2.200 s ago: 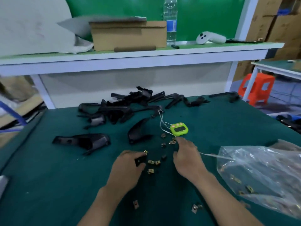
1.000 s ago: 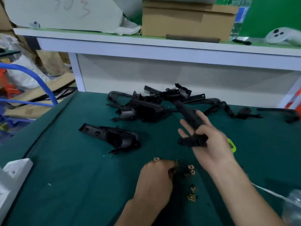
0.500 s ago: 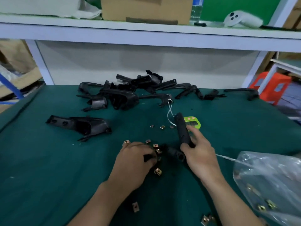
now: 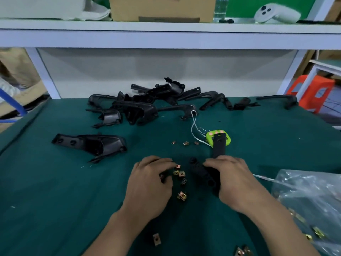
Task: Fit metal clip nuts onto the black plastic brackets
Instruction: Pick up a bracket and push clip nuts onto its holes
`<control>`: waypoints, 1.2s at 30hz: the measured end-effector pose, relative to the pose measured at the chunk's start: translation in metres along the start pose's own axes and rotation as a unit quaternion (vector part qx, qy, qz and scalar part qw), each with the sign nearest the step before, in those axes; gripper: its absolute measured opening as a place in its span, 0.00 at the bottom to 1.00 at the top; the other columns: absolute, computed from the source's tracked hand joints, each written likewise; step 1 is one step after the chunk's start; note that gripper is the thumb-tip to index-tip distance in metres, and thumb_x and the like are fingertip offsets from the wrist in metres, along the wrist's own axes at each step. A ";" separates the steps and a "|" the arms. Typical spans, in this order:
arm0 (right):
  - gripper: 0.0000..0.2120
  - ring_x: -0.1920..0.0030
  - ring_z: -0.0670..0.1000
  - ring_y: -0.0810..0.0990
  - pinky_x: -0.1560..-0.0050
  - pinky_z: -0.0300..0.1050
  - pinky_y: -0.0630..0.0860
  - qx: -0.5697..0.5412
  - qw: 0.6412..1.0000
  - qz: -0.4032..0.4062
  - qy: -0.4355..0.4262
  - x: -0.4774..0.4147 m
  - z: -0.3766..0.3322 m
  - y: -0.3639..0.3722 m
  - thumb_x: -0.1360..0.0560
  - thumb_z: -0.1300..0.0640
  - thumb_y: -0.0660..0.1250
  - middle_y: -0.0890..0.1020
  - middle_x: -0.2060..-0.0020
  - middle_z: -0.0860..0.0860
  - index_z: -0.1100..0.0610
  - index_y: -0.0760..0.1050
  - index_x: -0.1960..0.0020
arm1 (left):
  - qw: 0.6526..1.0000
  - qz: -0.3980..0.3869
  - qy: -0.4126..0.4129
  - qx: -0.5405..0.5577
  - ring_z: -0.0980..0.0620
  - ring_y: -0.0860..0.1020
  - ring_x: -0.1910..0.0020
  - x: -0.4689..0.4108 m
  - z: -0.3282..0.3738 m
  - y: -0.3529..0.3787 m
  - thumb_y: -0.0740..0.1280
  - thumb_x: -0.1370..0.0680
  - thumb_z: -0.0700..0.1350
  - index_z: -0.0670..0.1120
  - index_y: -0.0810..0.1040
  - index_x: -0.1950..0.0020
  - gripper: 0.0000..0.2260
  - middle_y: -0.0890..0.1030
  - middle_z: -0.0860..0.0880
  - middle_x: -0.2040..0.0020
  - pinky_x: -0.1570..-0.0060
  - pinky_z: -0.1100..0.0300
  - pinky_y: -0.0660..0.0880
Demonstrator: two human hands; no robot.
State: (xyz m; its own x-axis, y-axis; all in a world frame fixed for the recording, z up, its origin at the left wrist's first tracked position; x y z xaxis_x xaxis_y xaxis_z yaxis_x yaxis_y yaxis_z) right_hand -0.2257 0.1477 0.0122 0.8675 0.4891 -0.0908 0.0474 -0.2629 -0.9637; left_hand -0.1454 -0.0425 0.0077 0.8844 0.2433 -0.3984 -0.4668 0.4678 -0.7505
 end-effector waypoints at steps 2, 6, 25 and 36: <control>0.36 0.35 0.47 0.65 0.39 0.30 0.50 0.040 0.999 0.000 -0.012 0.000 -0.006 0.000 0.36 0.65 0.66 0.73 0.46 0.40 0.38 0.69 0.33 | 0.999 -0.023 0.025 -0.030 0.60 0.70 0.35 0.001 0.006 0.011 0.73 0.26 0.48 0.58 0.85 0.43 0.12 0.81 0.63 0.38 0.35 0.63 0.60; 0.34 0.32 0.45 0.65 0.27 0.37 0.41 0.072 0.997 0.008 -0.012 0.000 -0.011 0.000 0.36 0.59 0.69 0.75 0.46 0.43 0.40 0.65 0.33 | 0.998 -0.040 0.035 -0.018 0.60 0.72 0.41 0.000 0.008 0.017 0.75 0.26 0.48 0.55 0.86 0.55 0.02 0.85 0.62 0.48 0.35 0.59 0.63; 0.21 0.48 0.42 0.63 0.43 0.38 0.61 -0.123 0.984 0.132 -0.009 0.008 -0.045 0.000 0.44 0.38 0.69 0.76 0.64 0.40 0.43 0.65 0.58 | 0.828 0.005 -0.247 0.503 0.51 0.86 0.61 0.003 -0.019 -0.003 0.69 0.23 0.28 0.44 0.86 0.53 0.12 0.87 0.43 0.59 0.59 0.62 0.83; 0.21 0.54 0.42 0.70 0.32 0.41 0.58 -0.054 0.987 0.131 -0.077 0.009 -0.057 -0.002 0.47 0.41 0.70 0.69 0.66 0.38 0.43 0.61 0.62 | 0.826 -0.051 -0.218 0.518 0.52 0.80 0.71 0.003 -0.002 0.003 0.66 0.18 0.42 0.41 0.84 0.61 0.13 0.83 0.43 0.66 0.69 0.64 0.77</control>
State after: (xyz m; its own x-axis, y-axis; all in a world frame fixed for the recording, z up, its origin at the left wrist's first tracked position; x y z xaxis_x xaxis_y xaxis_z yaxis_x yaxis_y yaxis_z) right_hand -0.1898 0.1050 0.0271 0.7713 0.5117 -0.3786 -0.1089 -0.4800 -0.8705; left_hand -0.1438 -0.0421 0.0028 0.9414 0.3353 0.0364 -0.3364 0.9254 0.1744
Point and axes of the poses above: each hand's wrist, its own x-axis away from the middle knuckle, its own y-axis out of the palm, z = x × y, the point moved 7 cm from there along -x, towards the middle knuckle
